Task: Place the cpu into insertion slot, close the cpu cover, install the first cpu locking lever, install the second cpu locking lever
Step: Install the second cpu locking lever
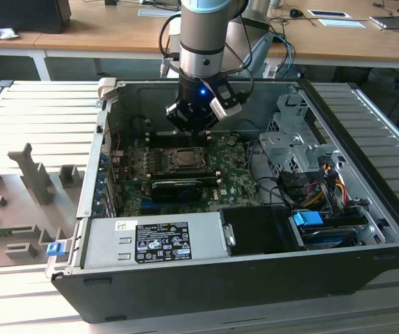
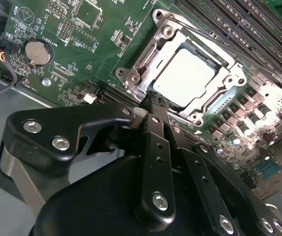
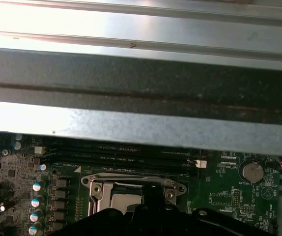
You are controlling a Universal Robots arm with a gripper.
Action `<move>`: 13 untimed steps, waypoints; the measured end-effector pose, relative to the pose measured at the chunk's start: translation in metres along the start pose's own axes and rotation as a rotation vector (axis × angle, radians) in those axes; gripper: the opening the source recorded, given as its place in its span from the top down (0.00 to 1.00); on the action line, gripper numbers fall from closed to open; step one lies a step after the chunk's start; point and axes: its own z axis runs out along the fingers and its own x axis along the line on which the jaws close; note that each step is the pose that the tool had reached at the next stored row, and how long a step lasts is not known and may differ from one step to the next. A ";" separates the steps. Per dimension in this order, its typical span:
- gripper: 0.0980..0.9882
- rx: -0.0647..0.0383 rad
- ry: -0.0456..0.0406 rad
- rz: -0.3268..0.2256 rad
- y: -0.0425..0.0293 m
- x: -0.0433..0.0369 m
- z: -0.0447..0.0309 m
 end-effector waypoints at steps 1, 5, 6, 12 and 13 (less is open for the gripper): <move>0.99 0.000 0.0001 0.000 -0.0001 0.0000 0.0000; 0.99 0.000 0.0002 0.000 -0.0001 0.0000 -0.0021; 0.99 0.001 0.0003 0.000 -0.0001 0.0000 -0.0043; 0.99 0.002 0.0006 0.000 0.0000 0.0000 -0.0094; 0.99 0.002 0.0008 0.000 -0.0005 0.0000 -0.0095</move>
